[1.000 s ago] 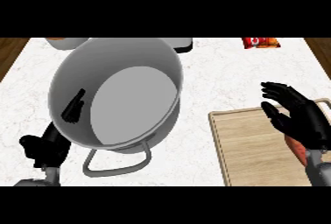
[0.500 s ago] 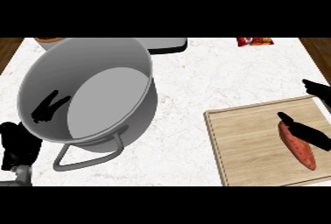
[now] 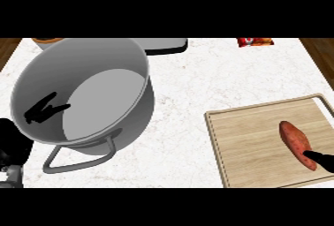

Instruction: Pick the sweet potato from the tray and place it in the pot

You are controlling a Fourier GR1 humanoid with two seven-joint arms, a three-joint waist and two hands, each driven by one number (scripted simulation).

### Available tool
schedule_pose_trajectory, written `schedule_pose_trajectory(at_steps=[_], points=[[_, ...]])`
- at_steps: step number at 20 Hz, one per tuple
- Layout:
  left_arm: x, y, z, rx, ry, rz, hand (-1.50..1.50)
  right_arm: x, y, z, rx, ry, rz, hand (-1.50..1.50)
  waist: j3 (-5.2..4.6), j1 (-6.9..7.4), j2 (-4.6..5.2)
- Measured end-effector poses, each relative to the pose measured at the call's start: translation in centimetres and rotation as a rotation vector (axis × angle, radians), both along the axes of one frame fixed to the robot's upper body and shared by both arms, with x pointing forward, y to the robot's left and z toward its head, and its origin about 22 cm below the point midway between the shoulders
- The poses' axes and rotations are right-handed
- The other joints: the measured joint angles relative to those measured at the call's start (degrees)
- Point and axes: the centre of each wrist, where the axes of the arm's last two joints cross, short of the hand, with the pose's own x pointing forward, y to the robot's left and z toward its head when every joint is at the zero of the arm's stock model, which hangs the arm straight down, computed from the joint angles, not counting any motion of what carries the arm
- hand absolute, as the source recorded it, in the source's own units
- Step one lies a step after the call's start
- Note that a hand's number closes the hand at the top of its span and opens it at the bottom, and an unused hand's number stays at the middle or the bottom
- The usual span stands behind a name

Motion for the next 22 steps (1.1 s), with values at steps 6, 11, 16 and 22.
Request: schedule_pose_trajectory(at_steps=[6, 11, 16, 22], points=[[0.3, 0.0, 0.4, 0.011, 0.008, -0.006, 0.00, -0.9, 0.1, 3.9, -0.187, 0.245, -0.011, -1.50, -0.11, 0.44, 0.20], [0.6, -0.5, 0.5, 0.009, 0.006, -0.019, 0.00, -1.3, 1.6, 6.2, -0.258, 0.484, 0.004, -1.50, -0.15, 1.39, 0.42], [1.0, -0.8, 0.7, 0.011, 0.010, -0.014, 0.00, -1.5, 2.7, 7.6, -0.283, 0.627, 0.000, -1.50, -0.01, 1.96, 0.40], [1.3, -1.0, 0.6, 0.010, 0.013, -0.008, 0.00, -1.4, 2.8, 7.7, -0.290, 0.711, -0.053, -1.50, 0.13, 2.46, 0.36]])
